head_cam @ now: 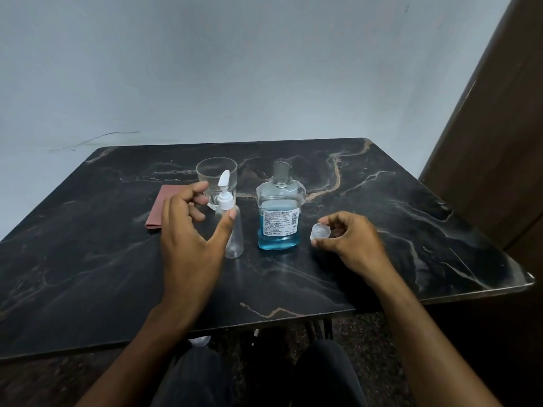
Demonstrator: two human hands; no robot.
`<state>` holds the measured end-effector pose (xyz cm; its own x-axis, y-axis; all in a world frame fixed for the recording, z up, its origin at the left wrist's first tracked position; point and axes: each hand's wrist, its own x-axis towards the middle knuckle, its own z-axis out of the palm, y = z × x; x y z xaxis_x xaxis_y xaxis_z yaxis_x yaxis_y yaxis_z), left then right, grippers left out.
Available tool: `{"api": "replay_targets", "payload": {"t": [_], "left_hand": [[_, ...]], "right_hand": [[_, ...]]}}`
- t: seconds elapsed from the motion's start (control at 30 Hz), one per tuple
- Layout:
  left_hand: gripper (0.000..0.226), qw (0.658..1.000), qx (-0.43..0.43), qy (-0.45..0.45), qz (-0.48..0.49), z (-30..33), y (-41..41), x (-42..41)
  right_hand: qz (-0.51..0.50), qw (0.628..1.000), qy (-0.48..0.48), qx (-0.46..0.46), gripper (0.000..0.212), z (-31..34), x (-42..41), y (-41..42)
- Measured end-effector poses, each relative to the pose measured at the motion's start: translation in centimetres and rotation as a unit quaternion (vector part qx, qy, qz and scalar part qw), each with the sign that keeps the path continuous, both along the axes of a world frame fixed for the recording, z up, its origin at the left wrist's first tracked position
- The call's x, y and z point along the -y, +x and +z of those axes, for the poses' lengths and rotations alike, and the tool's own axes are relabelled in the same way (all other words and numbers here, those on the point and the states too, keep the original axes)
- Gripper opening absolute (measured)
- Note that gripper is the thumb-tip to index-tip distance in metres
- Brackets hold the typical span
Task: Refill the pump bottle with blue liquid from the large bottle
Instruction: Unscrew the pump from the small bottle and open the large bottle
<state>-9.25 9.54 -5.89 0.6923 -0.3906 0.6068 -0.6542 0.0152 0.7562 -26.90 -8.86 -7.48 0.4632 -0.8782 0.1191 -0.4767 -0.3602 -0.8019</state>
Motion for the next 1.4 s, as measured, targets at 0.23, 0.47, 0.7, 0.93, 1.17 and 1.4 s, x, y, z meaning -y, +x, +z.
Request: {"api": "replay_targets", "payload": {"t": [0.23, 0.47, 0.7, 0.93, 1.17, 1.4], "left_hand": [[0.075, 0.994, -0.064, 0.09, -0.019, -2.4, 0.5, 0.4], [0.07, 0.985, -0.116, 0.121, -0.039, -2.7, 0.5, 0.6], [0.039, 0.993, -0.099, 0.06, 0.001, -1.6, 0.0, 0.1], [0.041, 0.996, -0.09, 0.025, -0.002, -0.7, -0.3, -1.7], [0.04, 0.993, -0.111, 0.016, -0.022, -0.7, 0.2, -2.5], [0.038, 0.991, -0.131, 0.005, -0.035, -0.7, 0.1, -2.1]], "right_hand": [[0.021, 0.997, 0.002, -0.076, 0.062, 0.9, -0.7, -0.1], [-0.003, 0.984, -0.107, 0.14, 0.02, 6.9, -4.6, 0.7], [0.077, 0.982, -0.129, 0.114, 0.026, 7.4, -10.8, 6.7], [0.061, 0.976, -0.146, 0.147, 0.035, 7.2, -11.5, 10.0], [0.206, 0.965, -0.033, 0.16, 0.023, 8.8, -9.5, 10.1], [0.202, 0.95, 0.059, 0.232, 0.032, 7.6, -9.4, 10.2]]}}
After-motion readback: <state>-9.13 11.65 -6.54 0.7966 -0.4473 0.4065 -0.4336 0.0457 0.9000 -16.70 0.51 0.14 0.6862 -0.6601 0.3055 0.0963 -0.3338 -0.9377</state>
